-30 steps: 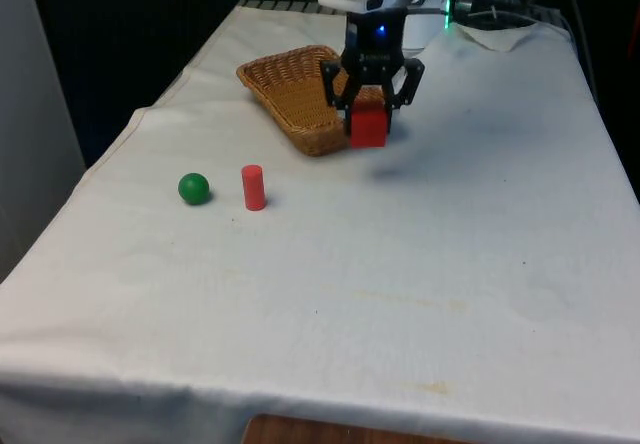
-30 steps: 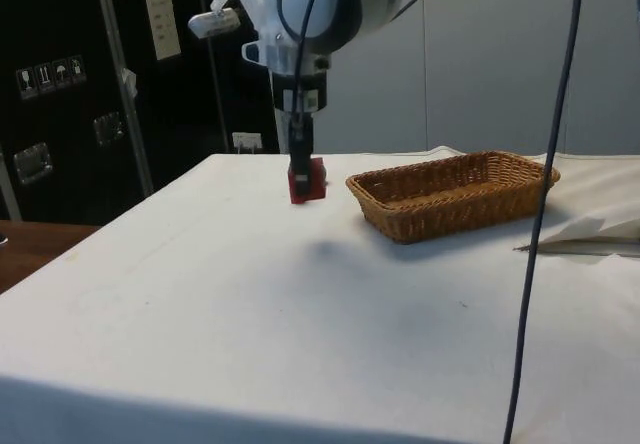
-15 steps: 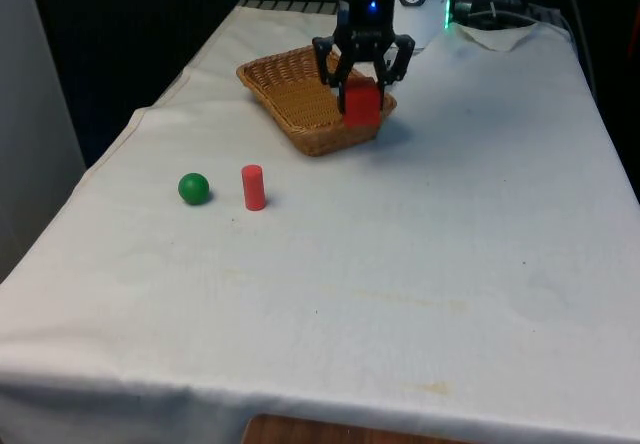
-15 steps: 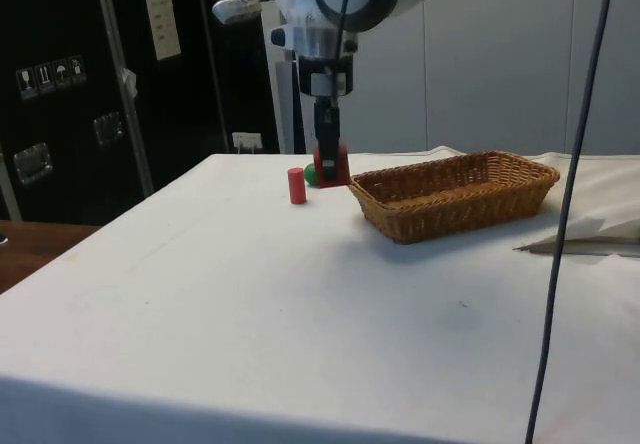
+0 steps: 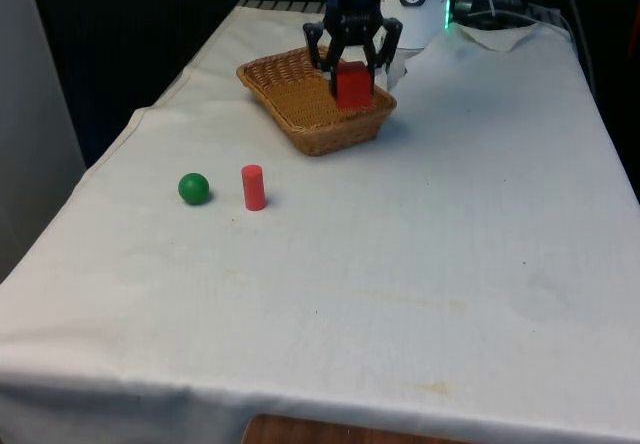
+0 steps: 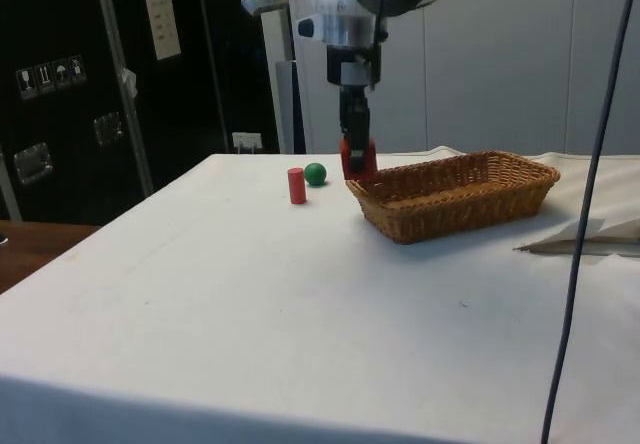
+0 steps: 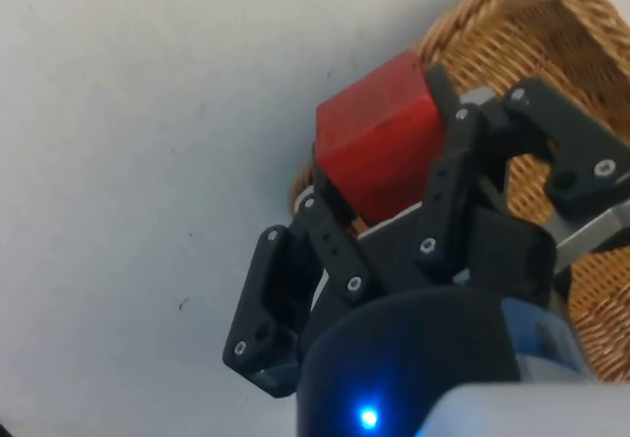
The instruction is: Pick up the object to the left of the cylinder and place it into the basket.
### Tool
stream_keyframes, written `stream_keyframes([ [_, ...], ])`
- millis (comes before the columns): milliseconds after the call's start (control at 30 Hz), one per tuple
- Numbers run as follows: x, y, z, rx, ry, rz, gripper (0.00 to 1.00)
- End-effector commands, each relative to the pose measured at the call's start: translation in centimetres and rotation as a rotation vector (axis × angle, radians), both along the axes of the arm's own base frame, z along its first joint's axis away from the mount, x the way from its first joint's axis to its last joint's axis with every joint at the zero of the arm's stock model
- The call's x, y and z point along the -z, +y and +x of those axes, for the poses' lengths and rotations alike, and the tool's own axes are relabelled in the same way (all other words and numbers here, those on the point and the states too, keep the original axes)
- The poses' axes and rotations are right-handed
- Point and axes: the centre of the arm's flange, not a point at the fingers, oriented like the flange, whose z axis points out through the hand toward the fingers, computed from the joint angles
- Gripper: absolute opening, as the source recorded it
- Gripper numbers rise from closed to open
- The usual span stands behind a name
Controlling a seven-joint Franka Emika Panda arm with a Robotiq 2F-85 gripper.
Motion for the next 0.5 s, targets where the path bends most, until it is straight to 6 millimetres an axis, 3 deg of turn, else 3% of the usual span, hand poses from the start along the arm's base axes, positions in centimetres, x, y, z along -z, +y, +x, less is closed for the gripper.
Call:
stream_keyframes([
  [0,0.0,-0.4,-0.4,-0.009,-0.008,-0.009,0.02],
  [467,0.3,-1.7,-3.0,-0.062,0.008,0.01,0.02],
])
